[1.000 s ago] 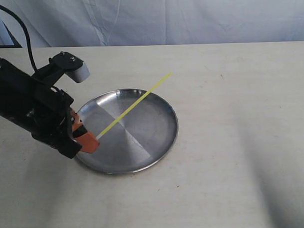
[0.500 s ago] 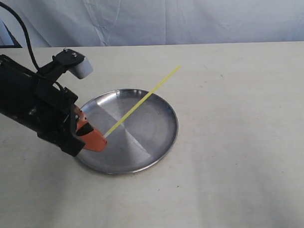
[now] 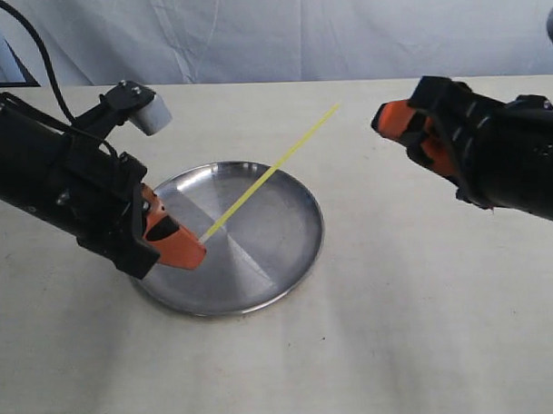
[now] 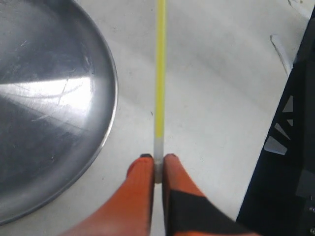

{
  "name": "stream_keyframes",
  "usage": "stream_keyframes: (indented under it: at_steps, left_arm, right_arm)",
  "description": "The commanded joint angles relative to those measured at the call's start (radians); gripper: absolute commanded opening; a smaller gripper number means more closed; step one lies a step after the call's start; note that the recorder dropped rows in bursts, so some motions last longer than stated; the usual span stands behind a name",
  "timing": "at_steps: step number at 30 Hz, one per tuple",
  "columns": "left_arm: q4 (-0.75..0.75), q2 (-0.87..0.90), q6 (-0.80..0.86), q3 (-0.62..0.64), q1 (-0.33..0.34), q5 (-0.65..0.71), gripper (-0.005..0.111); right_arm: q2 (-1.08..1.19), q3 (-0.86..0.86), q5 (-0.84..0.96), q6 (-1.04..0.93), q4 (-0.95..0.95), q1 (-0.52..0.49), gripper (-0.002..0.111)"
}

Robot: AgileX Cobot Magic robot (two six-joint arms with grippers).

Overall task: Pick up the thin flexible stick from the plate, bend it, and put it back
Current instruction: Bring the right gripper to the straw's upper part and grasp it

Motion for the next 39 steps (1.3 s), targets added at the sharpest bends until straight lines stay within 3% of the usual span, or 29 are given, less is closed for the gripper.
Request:
stream_keyframes:
  at_steps: [1,10,24,27,33,39]
  left_arm:
    - [-0.016,-0.012,0.003,0.001,-0.003,0.01,0.0]
    - [-0.018,-0.012,0.006,0.001,-0.003,0.013,0.0]
    - [-0.018,-0.012,0.005,0.001,-0.003,0.015,0.0]
    - [-0.018,-0.012,0.005,0.001,-0.003,0.017,0.0]
    - [-0.018,-0.012,0.005,0.001,-0.003,0.021,0.0]
    - [-0.05,-0.012,0.005,0.001,-0.003,0.021,0.0]
  right_arm:
    - [0.078,-0.036,-0.085,-0.011,0.001,0.055,0.059]
    - [0.173,-0.109,-0.162,-0.009,-0.004,0.133,0.059]
    - [0.338,-0.198,-0.187,0.005,-0.006,0.133,0.058]
    - [0.363,-0.219,-0.176,0.005,-0.006,0.133,0.048]
    - [0.383,-0.235,-0.161,0.005,-0.006,0.139,0.001]
    - [0.383,-0.235,-0.166,0.005,-0.006,0.139,0.0]
